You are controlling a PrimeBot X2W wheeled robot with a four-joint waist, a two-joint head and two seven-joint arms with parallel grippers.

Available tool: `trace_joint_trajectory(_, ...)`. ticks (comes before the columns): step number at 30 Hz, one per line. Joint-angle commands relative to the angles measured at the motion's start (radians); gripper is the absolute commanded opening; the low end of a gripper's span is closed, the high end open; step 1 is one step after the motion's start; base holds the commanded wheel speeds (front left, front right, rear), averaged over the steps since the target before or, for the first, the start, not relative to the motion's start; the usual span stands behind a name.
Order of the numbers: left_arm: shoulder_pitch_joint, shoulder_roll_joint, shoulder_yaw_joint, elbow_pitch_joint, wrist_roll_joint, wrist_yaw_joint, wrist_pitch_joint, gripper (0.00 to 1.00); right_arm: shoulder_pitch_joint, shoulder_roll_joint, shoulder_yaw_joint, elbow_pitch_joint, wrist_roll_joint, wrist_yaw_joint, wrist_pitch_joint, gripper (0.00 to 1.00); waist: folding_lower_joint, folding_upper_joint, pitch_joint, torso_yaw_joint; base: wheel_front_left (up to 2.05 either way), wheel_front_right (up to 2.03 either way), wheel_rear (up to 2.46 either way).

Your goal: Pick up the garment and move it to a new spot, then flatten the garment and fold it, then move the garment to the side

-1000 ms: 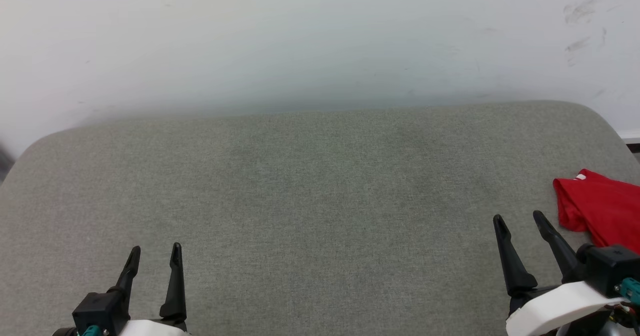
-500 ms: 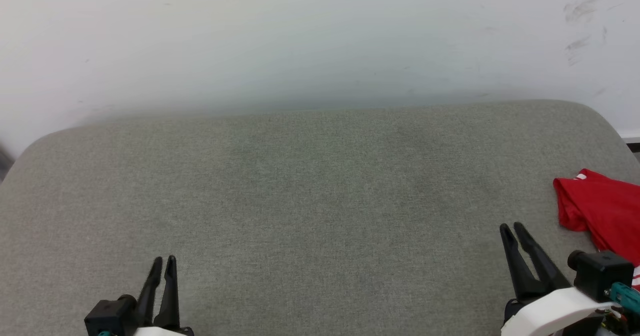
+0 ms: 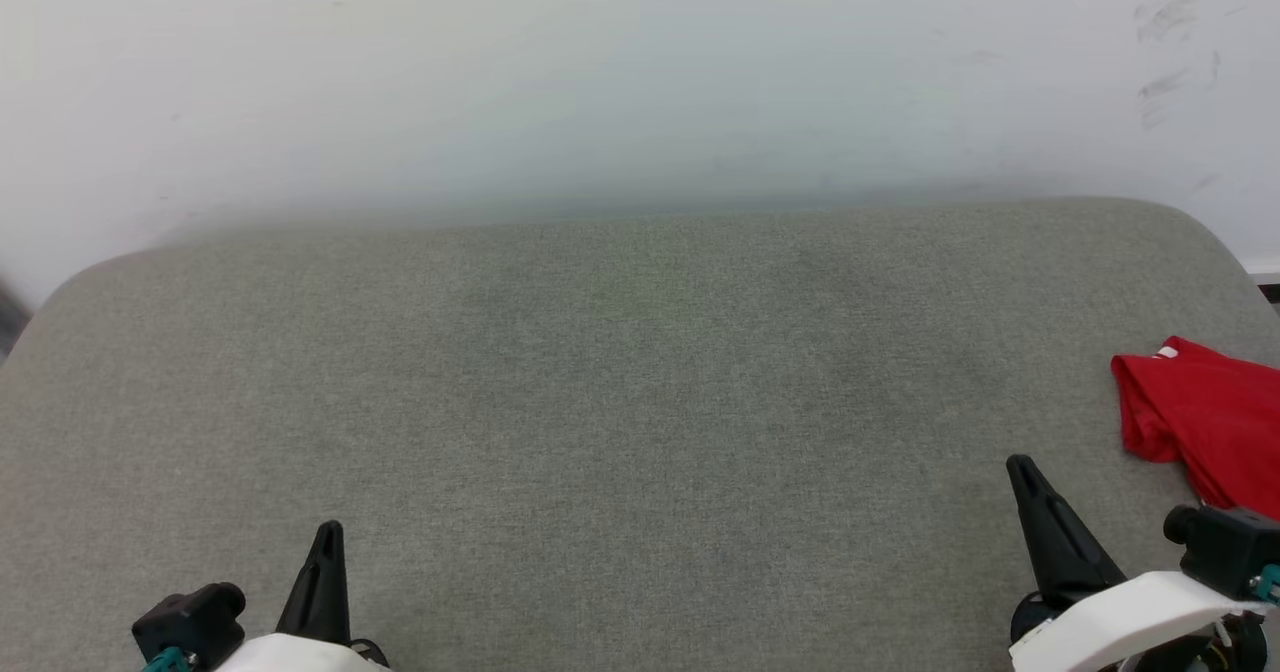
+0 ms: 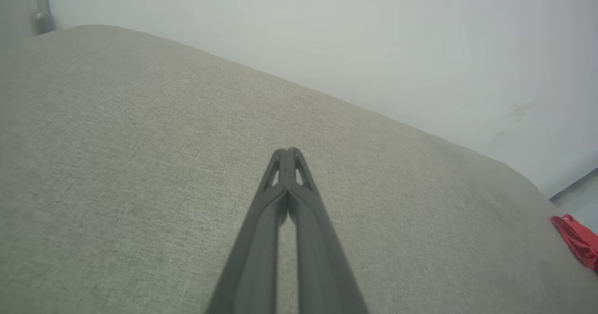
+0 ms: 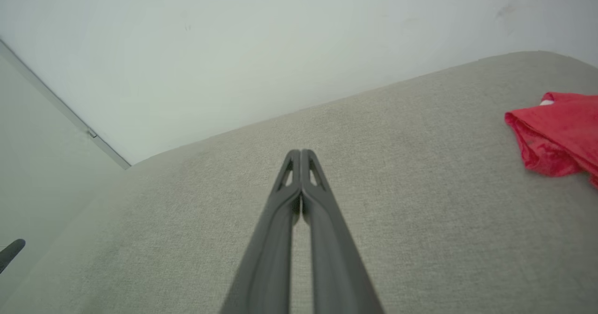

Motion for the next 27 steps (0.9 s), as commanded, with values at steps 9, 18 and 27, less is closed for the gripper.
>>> trace_joint_trajectory(9, -0.055, -0.023, 0.046, 0.014, -0.143, -0.039, 0.04, 0.0, -0.056, -0.005, -0.012, 0.031, 0.178, 0.0, -0.005, 0.0, 0.0, 0.0, 0.004, 0.005, 0.0, 0.0, 0.0)
trace_joint_trajectory(18, -0.077, -0.048, 0.077, 0.033, -0.252, -0.068, 0.073, 0.0, -0.076, -0.006, -0.021, 0.067, 0.314, 0.0, -0.005, 0.0, 0.0, 0.0, 0.007, 0.009, 0.0, 0.0, 0.0)
trace_joint_trajectory(27, -0.095, -0.071, 0.105, 0.047, -0.351, -0.094, 0.104, 0.0, -0.094, -0.005, -0.03, 0.099, 0.436, 0.0, -0.005, 0.0, 0.0, 0.0, 0.011, 0.013, 0.0, 0.0, 0.0)
